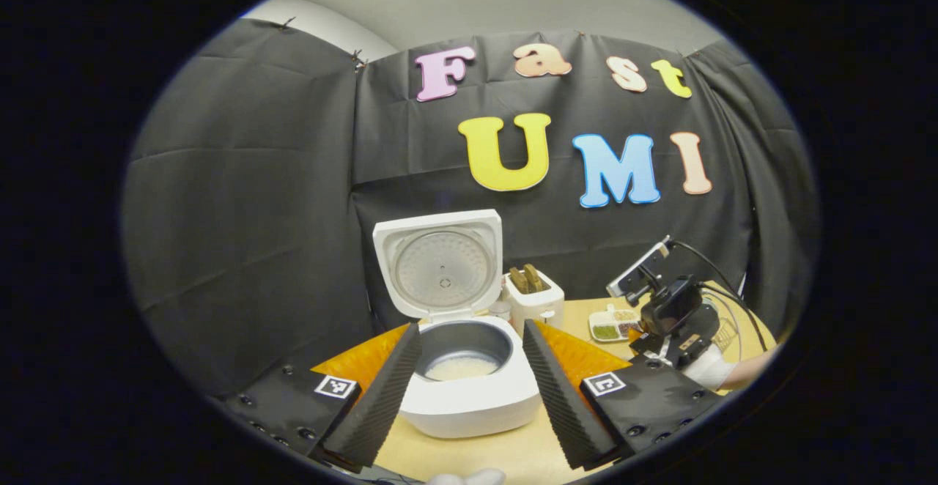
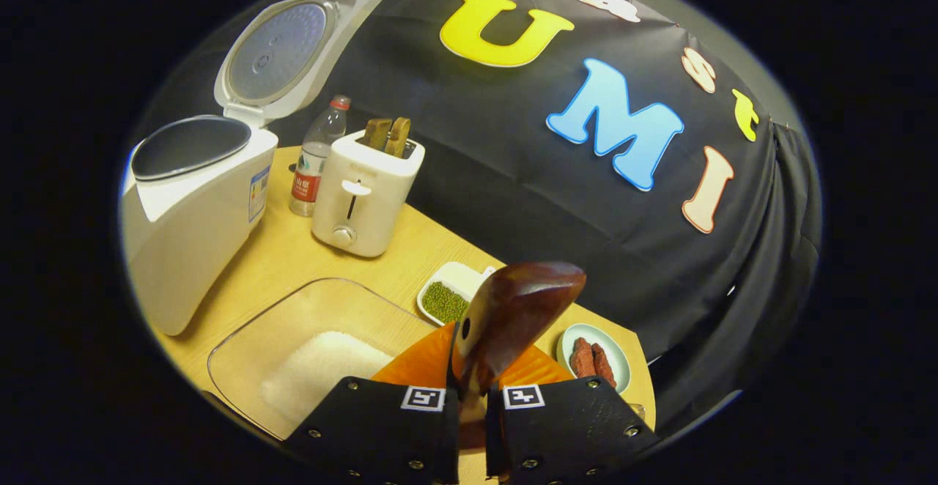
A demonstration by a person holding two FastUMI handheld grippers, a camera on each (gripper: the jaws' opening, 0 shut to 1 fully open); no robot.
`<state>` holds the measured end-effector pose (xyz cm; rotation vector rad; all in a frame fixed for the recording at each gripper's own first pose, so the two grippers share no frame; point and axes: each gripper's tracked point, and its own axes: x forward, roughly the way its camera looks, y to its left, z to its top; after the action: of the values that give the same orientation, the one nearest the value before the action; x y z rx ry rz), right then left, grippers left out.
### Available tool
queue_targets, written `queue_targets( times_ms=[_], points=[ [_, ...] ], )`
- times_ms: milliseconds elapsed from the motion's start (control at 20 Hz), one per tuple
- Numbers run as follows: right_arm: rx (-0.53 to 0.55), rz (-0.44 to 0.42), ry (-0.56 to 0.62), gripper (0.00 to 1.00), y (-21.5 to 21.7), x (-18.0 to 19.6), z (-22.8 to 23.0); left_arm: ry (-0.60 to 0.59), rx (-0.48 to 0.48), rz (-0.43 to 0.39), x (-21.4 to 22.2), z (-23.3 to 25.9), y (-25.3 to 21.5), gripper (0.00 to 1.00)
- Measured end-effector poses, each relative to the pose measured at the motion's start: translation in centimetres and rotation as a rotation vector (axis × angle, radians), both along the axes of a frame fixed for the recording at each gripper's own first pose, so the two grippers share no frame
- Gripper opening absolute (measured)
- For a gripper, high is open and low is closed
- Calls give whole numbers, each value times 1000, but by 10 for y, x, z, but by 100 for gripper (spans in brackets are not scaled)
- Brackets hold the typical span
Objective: Close the left gripper, press the button to open the rice cooker; take a wooden spoon from the chopstick holder with the right hand, scoop a spoonful of rice and pour it into the rice cooker, then put the wooden spoon back into the chopstick holder.
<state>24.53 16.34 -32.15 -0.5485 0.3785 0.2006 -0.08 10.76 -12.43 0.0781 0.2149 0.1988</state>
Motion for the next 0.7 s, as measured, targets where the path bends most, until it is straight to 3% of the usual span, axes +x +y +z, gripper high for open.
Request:
queue_targets(
  times_ms=[200,450,700],
  points=[
    [48,27,37,14,18,-5,-11,19,7,8,-3,-4,4,96],
    [236,11,151,15,48,-13,-26,38,-1,18,-9,-6,13,98],
    [587,-39,280,15,78,-23,-22,43,-4,37,-10,-7,30,97]
  ],
)
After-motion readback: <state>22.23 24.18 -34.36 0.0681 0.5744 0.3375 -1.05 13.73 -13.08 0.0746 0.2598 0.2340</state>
